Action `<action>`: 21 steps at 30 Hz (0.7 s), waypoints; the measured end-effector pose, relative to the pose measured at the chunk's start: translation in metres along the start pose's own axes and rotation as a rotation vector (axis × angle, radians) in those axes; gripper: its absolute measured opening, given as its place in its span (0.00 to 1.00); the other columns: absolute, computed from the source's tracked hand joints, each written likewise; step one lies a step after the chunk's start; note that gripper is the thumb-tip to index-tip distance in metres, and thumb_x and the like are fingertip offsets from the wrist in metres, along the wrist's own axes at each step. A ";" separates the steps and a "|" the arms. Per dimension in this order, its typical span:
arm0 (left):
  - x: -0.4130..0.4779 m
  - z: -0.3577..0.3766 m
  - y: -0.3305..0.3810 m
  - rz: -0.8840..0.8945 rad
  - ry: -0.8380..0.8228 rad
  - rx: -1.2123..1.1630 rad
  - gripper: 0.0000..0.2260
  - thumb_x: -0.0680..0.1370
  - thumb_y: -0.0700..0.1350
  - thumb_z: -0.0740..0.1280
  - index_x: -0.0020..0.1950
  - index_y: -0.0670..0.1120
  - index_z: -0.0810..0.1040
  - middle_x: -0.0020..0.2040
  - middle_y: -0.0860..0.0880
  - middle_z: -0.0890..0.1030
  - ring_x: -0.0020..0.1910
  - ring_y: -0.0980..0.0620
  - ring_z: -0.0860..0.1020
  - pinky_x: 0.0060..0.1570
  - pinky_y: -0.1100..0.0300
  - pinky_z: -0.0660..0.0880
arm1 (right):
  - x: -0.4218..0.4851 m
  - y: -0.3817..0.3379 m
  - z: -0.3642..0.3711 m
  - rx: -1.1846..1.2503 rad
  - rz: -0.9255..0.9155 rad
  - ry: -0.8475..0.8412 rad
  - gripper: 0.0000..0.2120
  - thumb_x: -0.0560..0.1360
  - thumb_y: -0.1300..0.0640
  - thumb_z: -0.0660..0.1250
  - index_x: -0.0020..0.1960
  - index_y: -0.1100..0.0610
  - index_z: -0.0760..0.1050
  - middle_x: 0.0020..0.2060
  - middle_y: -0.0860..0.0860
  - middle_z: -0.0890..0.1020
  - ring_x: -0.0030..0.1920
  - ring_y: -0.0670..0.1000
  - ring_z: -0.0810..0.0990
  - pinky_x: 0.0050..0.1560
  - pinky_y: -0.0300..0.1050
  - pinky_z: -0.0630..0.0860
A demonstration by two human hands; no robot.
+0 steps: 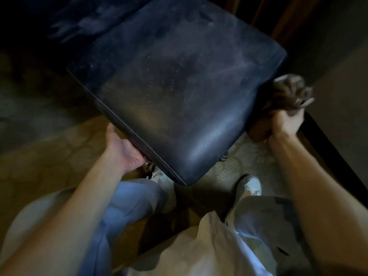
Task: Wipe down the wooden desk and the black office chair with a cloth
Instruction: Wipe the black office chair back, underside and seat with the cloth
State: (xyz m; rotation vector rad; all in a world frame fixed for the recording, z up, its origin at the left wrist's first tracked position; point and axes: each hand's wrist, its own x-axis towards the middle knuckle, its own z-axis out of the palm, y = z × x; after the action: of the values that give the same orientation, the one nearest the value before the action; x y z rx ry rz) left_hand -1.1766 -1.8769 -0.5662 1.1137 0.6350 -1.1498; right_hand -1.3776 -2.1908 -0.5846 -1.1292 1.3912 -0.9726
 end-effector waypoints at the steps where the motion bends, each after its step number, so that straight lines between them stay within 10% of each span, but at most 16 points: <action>1: 0.002 -0.002 0.001 -0.008 0.005 -0.006 0.45 0.77 0.77 0.45 0.62 0.40 0.80 0.56 0.34 0.85 0.49 0.33 0.86 0.49 0.41 0.77 | 0.010 -0.006 -0.003 -0.028 -0.006 0.009 0.33 0.68 0.64 0.61 0.74 0.58 0.70 0.60 0.50 0.82 0.59 0.47 0.81 0.63 0.38 0.77; 9: 0.008 0.002 0.004 0.125 0.158 -0.054 0.36 0.82 0.71 0.49 0.73 0.47 0.77 0.68 0.38 0.79 0.67 0.36 0.77 0.64 0.38 0.71 | 0.015 -0.007 -0.001 -0.273 -0.053 -0.222 0.36 0.67 0.68 0.60 0.74 0.53 0.69 0.57 0.45 0.80 0.59 0.45 0.80 0.61 0.37 0.78; 13: 0.004 0.008 -0.013 0.174 0.207 -0.037 0.32 0.80 0.72 0.51 0.66 0.51 0.81 0.61 0.42 0.83 0.59 0.38 0.80 0.50 0.42 0.78 | -0.039 0.004 0.002 -0.155 -0.091 -0.196 0.31 0.65 0.66 0.60 0.65 0.46 0.71 0.58 0.48 0.81 0.57 0.44 0.80 0.69 0.46 0.75; 21: 0.001 0.014 -0.027 0.194 0.212 -0.070 0.37 0.77 0.75 0.50 0.68 0.51 0.81 0.68 0.42 0.80 0.65 0.37 0.76 0.69 0.36 0.69 | -0.154 0.033 -0.001 -0.180 0.012 -0.293 0.36 0.67 0.60 0.64 0.75 0.48 0.64 0.67 0.50 0.76 0.66 0.48 0.75 0.72 0.45 0.69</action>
State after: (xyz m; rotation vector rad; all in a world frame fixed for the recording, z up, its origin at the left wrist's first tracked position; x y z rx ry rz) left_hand -1.2034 -1.8902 -0.5715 1.2183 0.7092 -0.8445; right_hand -1.3816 -2.0334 -0.5819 -1.3373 1.2611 -0.6511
